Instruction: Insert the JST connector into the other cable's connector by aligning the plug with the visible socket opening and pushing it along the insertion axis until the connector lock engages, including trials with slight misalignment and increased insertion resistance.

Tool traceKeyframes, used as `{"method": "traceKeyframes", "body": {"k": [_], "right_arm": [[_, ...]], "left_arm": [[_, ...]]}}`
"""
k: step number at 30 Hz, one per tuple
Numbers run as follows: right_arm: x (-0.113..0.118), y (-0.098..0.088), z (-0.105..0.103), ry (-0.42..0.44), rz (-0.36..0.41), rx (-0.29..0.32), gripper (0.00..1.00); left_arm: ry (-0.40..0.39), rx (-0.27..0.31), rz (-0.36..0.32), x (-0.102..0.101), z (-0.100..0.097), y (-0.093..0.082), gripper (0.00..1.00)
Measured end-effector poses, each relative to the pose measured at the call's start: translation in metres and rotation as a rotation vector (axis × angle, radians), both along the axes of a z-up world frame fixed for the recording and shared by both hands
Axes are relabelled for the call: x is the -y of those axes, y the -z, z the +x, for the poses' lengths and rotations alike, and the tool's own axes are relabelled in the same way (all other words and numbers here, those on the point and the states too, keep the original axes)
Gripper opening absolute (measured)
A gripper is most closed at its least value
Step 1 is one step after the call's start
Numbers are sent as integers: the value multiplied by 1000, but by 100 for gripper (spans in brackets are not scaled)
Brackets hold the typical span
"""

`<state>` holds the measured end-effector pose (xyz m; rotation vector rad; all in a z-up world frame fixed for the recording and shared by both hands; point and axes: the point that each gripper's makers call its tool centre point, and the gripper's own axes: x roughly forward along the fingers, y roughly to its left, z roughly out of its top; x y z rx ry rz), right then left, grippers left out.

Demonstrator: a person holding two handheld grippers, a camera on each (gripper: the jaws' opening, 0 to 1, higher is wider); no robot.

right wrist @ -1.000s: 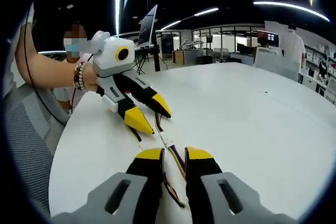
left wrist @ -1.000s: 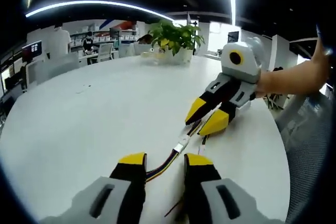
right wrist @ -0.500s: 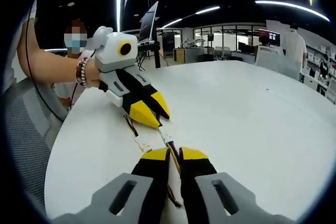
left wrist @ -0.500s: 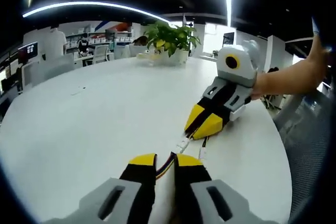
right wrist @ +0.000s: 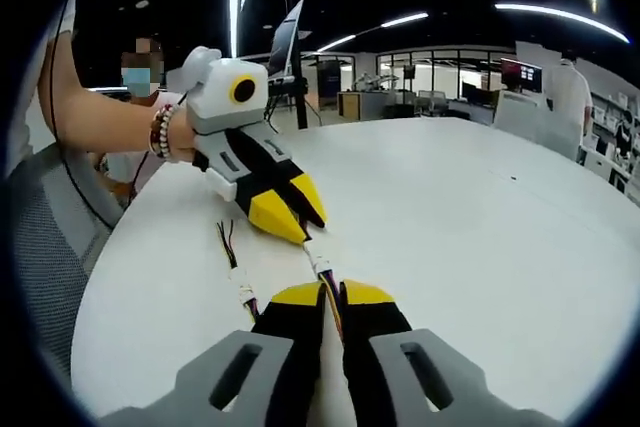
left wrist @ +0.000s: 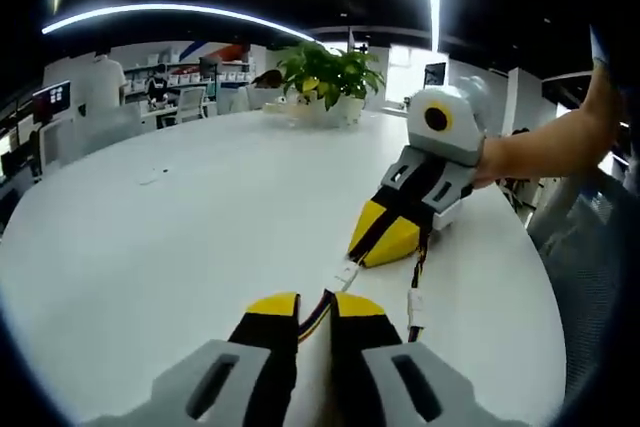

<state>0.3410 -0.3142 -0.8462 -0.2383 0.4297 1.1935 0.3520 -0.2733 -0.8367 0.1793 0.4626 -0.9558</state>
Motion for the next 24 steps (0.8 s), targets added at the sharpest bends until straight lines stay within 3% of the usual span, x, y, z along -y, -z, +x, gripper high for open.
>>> {"method": "traceKeyframes", "body": {"k": [13,19,24], "right_arm": [[-1,-1,4,6,21,-21,6],[0,-21,-6,-10,57,-11,7],[1,-24,-21,-33,55,-12,7]], "left_arm": [[-10,-6,8,-2,7,-1,10],[7,-6,-11,-5,-4,-12,14],[19,-25,-1,-8,-17,-12,16]]}}
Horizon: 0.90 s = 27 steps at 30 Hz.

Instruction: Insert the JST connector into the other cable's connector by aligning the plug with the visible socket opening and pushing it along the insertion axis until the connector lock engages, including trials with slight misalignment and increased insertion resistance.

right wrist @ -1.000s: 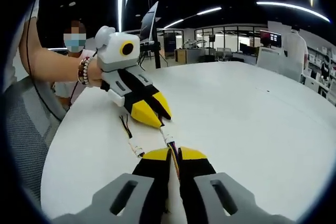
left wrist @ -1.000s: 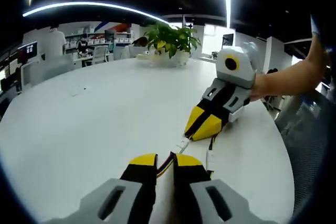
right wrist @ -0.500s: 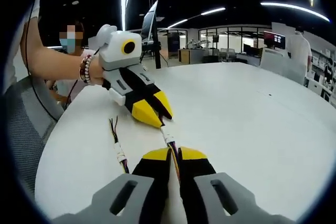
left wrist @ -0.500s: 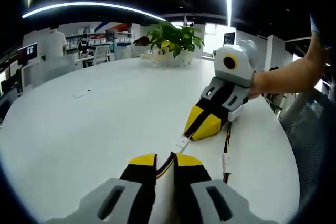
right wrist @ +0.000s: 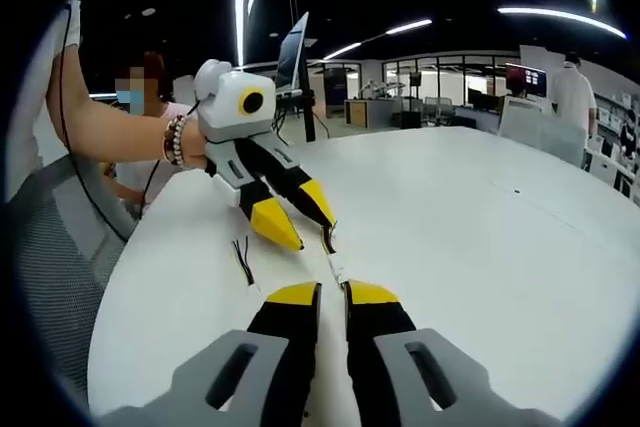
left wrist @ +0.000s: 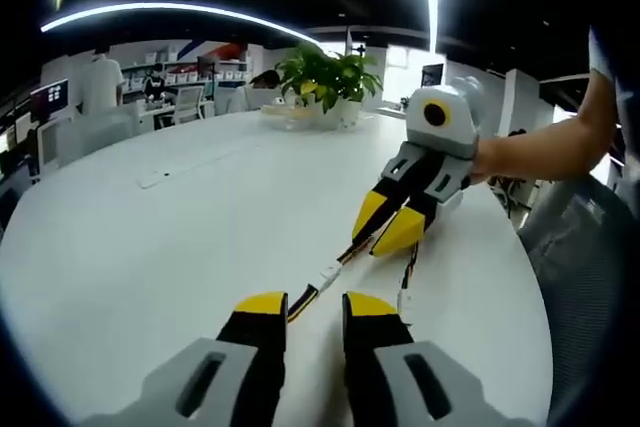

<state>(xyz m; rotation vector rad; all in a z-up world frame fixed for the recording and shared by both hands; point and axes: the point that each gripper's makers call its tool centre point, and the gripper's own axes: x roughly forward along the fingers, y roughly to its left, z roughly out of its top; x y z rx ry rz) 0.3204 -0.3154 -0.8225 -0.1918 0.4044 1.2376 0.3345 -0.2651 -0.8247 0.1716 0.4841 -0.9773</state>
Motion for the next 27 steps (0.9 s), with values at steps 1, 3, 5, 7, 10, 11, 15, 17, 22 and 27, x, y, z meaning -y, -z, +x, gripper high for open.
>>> {"method": "traceKeyframes", "body": {"k": [1,3,5,7,10,11,15,17,22,27], "right_arm": [[-1,-1,-4,-9,8,-9,7],[-3,-1,-13,-30,9,-20,8],[-3,1,-17,-35,1,-26,8],[-2,3,-21,-28,-2,-40,8],[-1,5,-26,-45,-26,-41,8],[-2,5,-27,-49,-31,-35,8],[-3,5,-31,-53,-25,-40,8],[-3,9,-36,-76,-53,-38,8],[-4,14,-41,-107,-82,-18,9],[-2,24,-41,-113,-119,-8,7]], "left_arm": [[-2,-7,-4,0,-2,0,16],[1,-16,-23,2,-9,-3,16],[6,-18,-24,3,-16,-4,16],[15,-35,-14,4,-23,-3,17],[32,-35,-24,9,-31,-5,18],[35,-37,-23,10,-33,-5,18],[54,-44,-5,13,-39,1,18],[54,-52,4,13,-39,4,18],[85,-67,25,17,-46,11,18],[92,-64,49,13,-47,19,16]]}}
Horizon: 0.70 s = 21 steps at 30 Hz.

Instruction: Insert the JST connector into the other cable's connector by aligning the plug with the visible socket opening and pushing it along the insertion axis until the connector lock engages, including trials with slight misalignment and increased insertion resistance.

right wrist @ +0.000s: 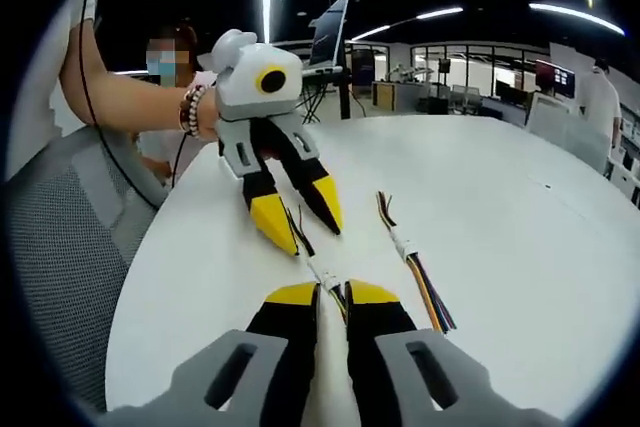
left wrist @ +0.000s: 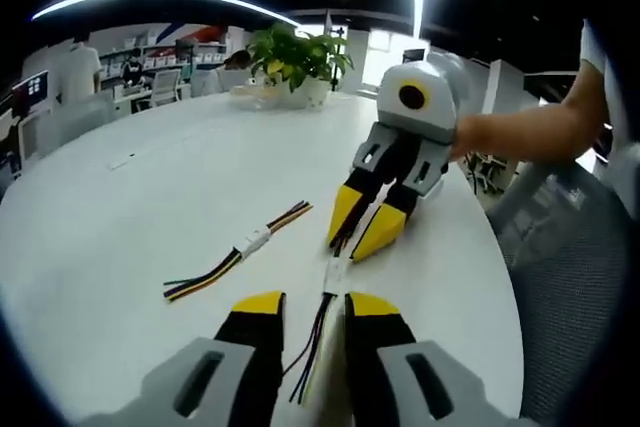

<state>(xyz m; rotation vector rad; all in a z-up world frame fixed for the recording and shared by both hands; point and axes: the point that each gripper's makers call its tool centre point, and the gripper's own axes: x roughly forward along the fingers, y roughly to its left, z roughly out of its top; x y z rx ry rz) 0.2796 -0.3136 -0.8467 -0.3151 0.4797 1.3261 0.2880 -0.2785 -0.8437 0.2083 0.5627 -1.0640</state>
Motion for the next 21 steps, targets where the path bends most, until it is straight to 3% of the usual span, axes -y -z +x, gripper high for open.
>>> {"method": "traceKeyframes", "body": {"k": [5,21], "right_arm": [[-1,2,0,-1,6,6,2],[-5,2,15,45,51,12,2]], "left_arm": [[-14,19,12,-5,6,1,11],[-43,53,2,-7,21,1,5]]}}
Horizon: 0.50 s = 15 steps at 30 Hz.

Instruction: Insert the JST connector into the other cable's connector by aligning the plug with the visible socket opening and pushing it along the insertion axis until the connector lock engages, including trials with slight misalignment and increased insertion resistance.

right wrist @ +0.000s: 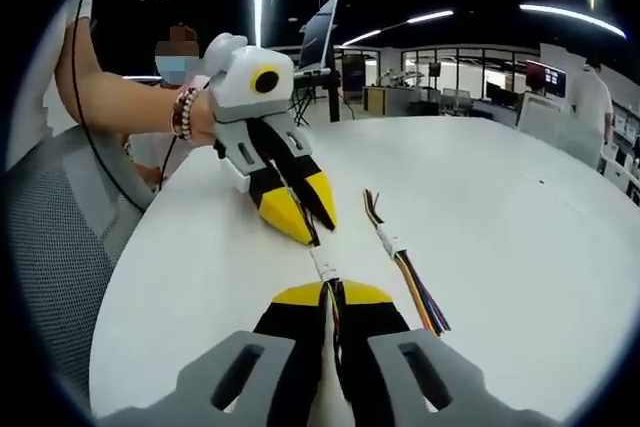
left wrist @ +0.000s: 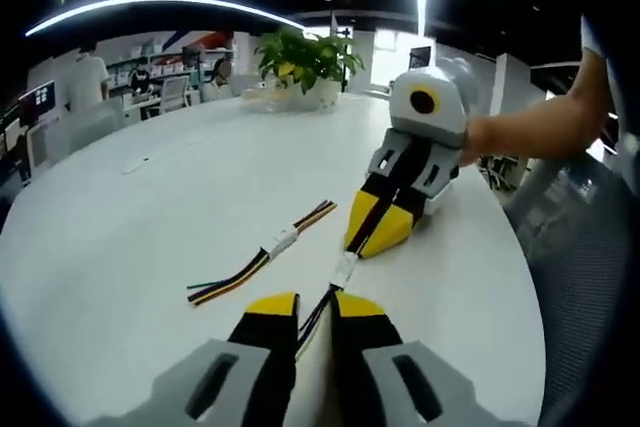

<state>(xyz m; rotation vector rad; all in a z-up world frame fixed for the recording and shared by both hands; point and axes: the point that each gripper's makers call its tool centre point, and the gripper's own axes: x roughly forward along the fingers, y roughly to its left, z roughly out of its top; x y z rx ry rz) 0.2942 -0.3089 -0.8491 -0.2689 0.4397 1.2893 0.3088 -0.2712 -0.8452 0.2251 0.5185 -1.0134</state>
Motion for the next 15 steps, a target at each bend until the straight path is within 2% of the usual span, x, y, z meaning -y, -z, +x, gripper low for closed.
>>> {"method": "traceKeyframes", "body": {"k": [5,15], "right_arm": [[0,-1,4,11,12,1,2],[1,-2,16,14,19,2,2]], "left_arm": [[6,17,-5,2,1,-2,0],[2,30,-4,3,10,-2,0]]}}
